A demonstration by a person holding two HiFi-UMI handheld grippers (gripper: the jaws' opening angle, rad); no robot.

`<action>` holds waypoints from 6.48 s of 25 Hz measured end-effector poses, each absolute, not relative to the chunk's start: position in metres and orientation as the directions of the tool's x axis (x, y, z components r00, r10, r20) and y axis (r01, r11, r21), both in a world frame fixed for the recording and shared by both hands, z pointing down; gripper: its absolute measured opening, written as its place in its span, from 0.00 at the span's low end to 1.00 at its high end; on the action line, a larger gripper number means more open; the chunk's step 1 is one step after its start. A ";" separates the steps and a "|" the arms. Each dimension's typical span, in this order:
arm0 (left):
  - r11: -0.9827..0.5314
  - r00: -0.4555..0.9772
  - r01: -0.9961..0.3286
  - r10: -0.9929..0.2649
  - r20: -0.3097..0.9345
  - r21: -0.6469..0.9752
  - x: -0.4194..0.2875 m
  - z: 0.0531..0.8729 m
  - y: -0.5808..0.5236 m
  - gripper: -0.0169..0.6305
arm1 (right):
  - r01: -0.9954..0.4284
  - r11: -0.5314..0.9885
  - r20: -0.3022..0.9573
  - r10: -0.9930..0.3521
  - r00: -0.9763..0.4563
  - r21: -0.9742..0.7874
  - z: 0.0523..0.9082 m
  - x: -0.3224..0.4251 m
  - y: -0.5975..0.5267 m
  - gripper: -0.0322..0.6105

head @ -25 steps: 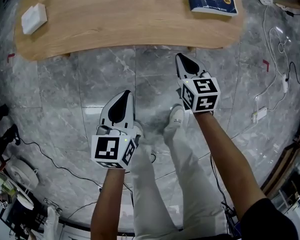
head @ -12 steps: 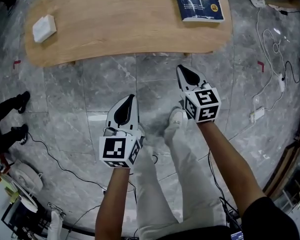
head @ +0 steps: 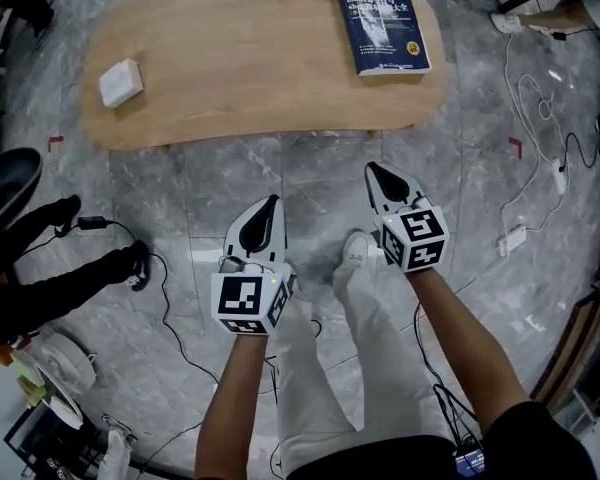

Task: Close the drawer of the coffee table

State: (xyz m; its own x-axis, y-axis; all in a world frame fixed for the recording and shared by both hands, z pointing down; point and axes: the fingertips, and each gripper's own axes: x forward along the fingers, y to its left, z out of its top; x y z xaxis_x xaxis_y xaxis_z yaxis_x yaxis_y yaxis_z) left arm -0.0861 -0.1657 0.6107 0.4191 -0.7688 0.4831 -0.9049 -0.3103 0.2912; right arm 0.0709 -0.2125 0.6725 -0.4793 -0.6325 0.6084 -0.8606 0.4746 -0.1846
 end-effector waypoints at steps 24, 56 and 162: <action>-0.359 0.434 -0.900 -0.796 0.422 0.248 -0.104 0.462 -0.136 0.02 | -0.850 0.510 0.516 -0.697 -0.498 -0.132 0.492 0.057 -0.175 0.07; -0.479 0.521 -0.851 -0.822 0.231 0.216 -0.160 0.312 -0.079 0.02 | -0.855 0.517 0.288 -0.813 -0.505 -0.040 0.303 -0.001 -0.088 0.07; -0.534 0.535 -0.845 -0.845 0.009 0.020 0.026 0.173 0.158 0.02 | -0.769 0.636 -0.031 -0.769 -0.639 0.062 0.166 0.130 0.146 0.07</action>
